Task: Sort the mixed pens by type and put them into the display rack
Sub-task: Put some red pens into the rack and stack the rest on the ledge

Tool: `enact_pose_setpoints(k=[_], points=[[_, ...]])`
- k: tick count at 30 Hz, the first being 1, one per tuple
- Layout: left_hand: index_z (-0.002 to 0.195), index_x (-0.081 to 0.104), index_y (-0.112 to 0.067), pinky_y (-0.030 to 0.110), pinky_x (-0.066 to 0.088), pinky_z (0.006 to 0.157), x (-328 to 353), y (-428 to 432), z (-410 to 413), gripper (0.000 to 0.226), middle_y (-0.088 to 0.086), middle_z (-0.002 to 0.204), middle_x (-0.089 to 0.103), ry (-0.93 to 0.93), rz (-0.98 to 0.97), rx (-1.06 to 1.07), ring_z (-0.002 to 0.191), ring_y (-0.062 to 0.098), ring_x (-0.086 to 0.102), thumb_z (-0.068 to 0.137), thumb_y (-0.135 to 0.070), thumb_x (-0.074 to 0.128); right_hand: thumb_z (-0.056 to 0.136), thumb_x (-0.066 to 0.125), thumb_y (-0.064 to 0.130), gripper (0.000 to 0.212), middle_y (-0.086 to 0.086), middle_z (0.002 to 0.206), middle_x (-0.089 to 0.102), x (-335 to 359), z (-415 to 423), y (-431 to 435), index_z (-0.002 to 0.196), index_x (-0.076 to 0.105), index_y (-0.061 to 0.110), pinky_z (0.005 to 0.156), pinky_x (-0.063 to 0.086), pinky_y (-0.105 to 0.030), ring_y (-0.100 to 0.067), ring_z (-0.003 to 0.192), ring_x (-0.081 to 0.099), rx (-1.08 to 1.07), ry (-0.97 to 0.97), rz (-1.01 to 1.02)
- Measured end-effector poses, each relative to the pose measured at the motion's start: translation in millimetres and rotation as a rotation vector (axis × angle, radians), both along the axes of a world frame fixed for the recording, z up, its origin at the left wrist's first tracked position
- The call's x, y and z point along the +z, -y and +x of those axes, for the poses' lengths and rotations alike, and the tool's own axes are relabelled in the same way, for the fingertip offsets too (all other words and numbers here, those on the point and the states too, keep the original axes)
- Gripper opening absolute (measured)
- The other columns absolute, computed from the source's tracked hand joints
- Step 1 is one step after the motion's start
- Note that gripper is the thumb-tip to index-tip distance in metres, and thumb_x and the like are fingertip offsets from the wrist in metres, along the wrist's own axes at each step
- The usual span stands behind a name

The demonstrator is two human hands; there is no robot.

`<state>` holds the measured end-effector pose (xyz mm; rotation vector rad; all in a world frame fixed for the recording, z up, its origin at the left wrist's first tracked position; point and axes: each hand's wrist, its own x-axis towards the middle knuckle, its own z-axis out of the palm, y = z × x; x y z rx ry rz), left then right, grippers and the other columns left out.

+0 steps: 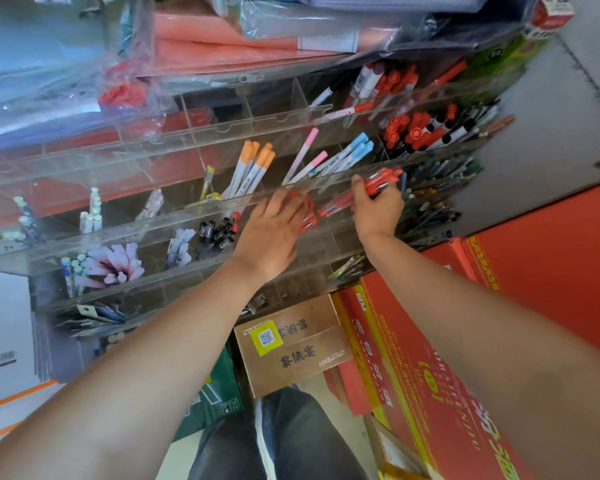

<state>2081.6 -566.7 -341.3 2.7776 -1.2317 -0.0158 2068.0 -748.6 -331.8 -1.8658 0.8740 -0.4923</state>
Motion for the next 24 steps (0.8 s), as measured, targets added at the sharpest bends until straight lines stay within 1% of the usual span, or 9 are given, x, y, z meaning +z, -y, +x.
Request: enact_pose_setpoints(k=[2, 5, 7, 10, 14, 16, 19, 21, 24], points=[[0.143, 0.042, -0.01, 0.043, 0.024, 0.113, -1, -1, 0, 0.07, 0.005, 0.15, 0.038, -0.047, -0.021, -0.024, 0.141, 0.029, 0.025, 0.078, -0.02, 0.067, 0.085, 0.069, 0.032, 0.023, -0.009, 0.079, 0.069, -3, 1, 0, 0.07, 0.052, 0.023, 0.076, 0.056, -0.046, -0.025, 0.074, 0.068, 0.016, -0.033, -0.01], [0.149, 0.029, -0.014, 0.043, 0.022, 0.115, -4, -6, 1, 0.073, 0.003, 0.157, 0.025, -0.174, -0.06, 0.007, 0.147, 0.024, 0.012, 0.084, -0.015, 0.061, 0.081, 0.072, 0.036, 0.024, -0.008, 0.079, 0.07, -11, 5, 2, 0.069, 0.055, 0.023, 0.077, 0.056, -0.047, -0.026, 0.076, 0.069, 0.048, -0.111, 0.04], [0.148, 0.034, -0.014, 0.043, 0.024, 0.114, -5, -8, 0, 0.072, 0.004, 0.156, 0.028, -0.163, -0.114, 0.001, 0.146, 0.024, 0.017, 0.082, -0.011, 0.062, 0.078, 0.075, 0.036, 0.023, -0.01, 0.081, 0.072, -21, 7, 1, 0.071, 0.06, 0.02, 0.08, 0.056, -0.047, -0.028, 0.078, 0.069, 0.11, -0.216, 0.07], [0.141, 0.045, -0.012, 0.042, 0.028, 0.112, -7, -11, -2, 0.067, 0.008, 0.151, 0.037, -0.116, -0.161, -0.003, 0.14, 0.028, 0.033, 0.078, -0.008, 0.066, 0.075, 0.077, 0.034, 0.02, -0.011, 0.082, 0.073, -37, 6, -4, 0.076, 0.066, 0.017, 0.08, 0.056, -0.049, -0.031, 0.08, 0.07, 0.171, -0.321, 0.124], [0.145, 0.038, -0.01, 0.044, 0.031, 0.11, -10, -13, -3, 0.071, 0.009, 0.155, 0.03, -0.131, -0.166, 0.016, 0.137, 0.028, 0.034, 0.079, -0.009, 0.064, 0.076, 0.078, 0.022, 0.015, -0.009, 0.09, 0.073, -44, 4, -12, 0.075, 0.064, 0.026, 0.085, 0.056, -0.049, -0.027, 0.086, 0.07, 0.16, -0.341, 0.276], [0.146, 0.035, -0.009, 0.046, 0.032, 0.11, -9, -11, -2, 0.071, 0.008, 0.156, 0.028, -0.162, -0.168, 0.021, 0.138, 0.028, 0.032, 0.08, -0.009, 0.062, 0.079, 0.075, 0.015, 0.014, -0.009, 0.095, 0.071, -42, 3, -15, 0.085, 0.064, 0.019, 0.086, 0.056, -0.047, -0.027, 0.091, 0.069, 0.132, -0.298, 0.35], [0.14, 0.044, -0.009, 0.047, 0.034, 0.108, -7, -5, -1, 0.065, 0.011, 0.148, 0.038, -0.192, -0.234, 0.044, 0.136, 0.031, 0.035, 0.078, -0.006, 0.062, 0.081, 0.073, 0.01, 0.029, -0.008, 0.106, 0.068, -40, 5, -14, 0.107, 0.06, 0.014, 0.088, 0.056, -0.045, -0.025, 0.099, 0.067, 0.122, -0.269, 0.397], [0.136, 0.048, -0.008, 0.045, 0.036, 0.107, -6, -1, 0, 0.062, 0.011, 0.143, 0.043, -0.201, -0.274, 0.039, 0.134, 0.031, 0.037, 0.076, -0.005, 0.062, 0.079, 0.075, 0.011, 0.035, -0.005, 0.113, 0.064, -36, 5, -13, 0.109, 0.058, 0.017, 0.091, 0.054, -0.044, -0.021, 0.1, 0.065, 0.124, -0.237, 0.307], [0.134, 0.049, -0.008, 0.044, 0.039, 0.105, -8, -2, 0, 0.059, 0.012, 0.137, 0.046, -0.188, -0.313, 0.059, 0.128, 0.031, 0.042, 0.076, -0.006, 0.059, 0.079, 0.073, 0.014, 0.035, -0.001, 0.118, 0.048, -22, 2, -16, 0.11, 0.057, 0.016, 0.094, 0.049, -0.029, -0.015, 0.099, 0.059, 0.164, -0.168, 0.019]])
